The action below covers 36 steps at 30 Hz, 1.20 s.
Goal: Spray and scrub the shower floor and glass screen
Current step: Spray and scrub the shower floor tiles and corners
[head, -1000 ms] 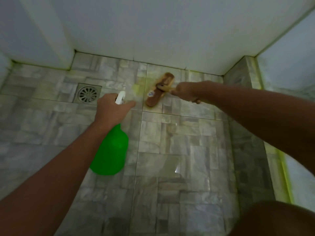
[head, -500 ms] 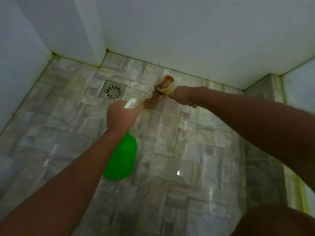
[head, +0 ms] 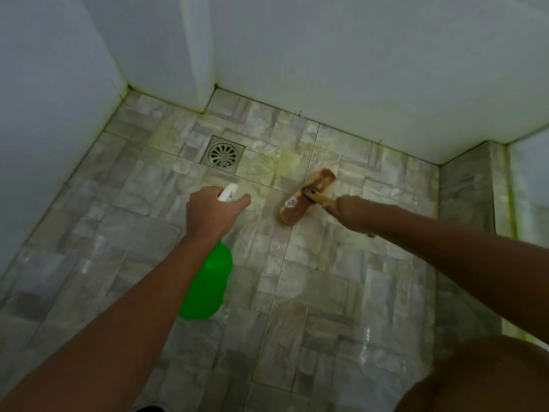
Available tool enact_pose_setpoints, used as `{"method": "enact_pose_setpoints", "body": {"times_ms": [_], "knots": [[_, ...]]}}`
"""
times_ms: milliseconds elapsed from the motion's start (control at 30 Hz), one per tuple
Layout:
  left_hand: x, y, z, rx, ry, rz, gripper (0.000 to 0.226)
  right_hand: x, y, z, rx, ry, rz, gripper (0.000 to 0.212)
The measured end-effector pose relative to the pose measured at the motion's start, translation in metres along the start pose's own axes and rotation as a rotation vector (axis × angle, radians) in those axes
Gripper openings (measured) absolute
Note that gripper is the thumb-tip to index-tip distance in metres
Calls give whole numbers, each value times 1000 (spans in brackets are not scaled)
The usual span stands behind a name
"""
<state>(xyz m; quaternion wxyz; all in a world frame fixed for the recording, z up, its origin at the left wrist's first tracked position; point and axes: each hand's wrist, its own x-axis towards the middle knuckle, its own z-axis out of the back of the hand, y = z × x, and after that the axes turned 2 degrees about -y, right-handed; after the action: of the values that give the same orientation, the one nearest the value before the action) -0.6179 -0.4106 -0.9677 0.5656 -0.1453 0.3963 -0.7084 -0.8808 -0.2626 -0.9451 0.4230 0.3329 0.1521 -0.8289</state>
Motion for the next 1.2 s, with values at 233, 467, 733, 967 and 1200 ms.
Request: {"method": "enact_pose_setpoints", "body": {"times_ms": [233,467,733,967,1200], "knots": [[14,14,18,-94,-38,-24,60,75,126,37,83,-89,117,58],[21,12,33,-235,-68,-98,49,3,41,-2,-17,64,-43,61],[18,20,46,-184,-41,-107,53,60,152,65,118,-105,144,40],[16,32,59,-135,-16,-73,52,31,140,45,194,-33,87,43],[16,38,59,-163,-22,-22,59,17,105,22,127,25,-6,59]]}}
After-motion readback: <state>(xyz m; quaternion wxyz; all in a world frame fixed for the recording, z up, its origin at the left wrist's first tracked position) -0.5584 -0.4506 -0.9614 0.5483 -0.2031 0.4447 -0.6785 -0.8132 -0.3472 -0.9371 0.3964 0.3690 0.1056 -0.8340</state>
